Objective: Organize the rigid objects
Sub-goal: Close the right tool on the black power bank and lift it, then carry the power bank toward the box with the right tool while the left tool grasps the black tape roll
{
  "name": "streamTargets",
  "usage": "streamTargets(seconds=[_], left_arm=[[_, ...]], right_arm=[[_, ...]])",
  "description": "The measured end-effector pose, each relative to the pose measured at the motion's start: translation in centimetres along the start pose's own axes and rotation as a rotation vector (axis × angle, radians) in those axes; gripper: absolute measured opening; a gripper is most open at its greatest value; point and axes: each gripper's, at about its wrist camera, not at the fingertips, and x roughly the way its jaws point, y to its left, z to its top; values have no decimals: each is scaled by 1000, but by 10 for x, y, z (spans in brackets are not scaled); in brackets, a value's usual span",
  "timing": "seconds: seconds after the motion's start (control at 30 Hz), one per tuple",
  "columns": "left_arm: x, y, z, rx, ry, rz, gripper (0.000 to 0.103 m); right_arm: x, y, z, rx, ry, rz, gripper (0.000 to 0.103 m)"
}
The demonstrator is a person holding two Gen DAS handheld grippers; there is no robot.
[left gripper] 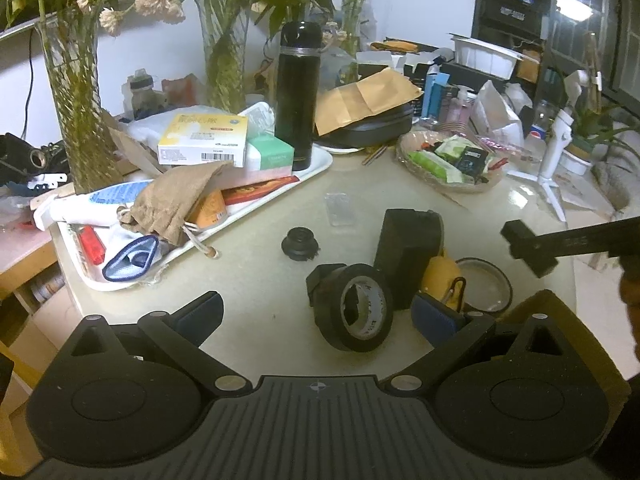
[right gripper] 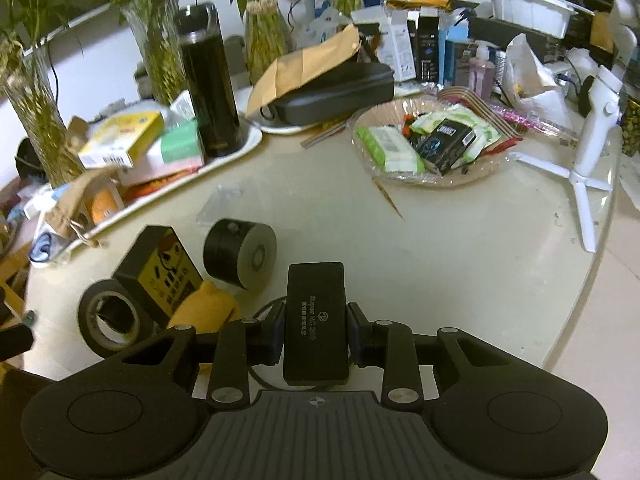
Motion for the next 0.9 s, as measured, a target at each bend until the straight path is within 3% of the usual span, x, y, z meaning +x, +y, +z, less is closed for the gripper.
streamTargets(seconds=[0.1, 0.2, 0.63, 0.9], left_arm=[[2, -1, 1, 4, 5, 16, 102], [3, -1, 3, 7, 12, 18, 85], [-3, -10, 4, 43, -12, 25, 84], [-2, -16, 12, 88, 2, 43, 84]], right_arm=[[-5, 0, -1, 6, -6, 15, 34], [-9, 1, -4, 13, -9, 27, 34], [6, 8, -12, 20, 29, 110, 34], [-9, 18, -28, -4, 72, 101, 34]])
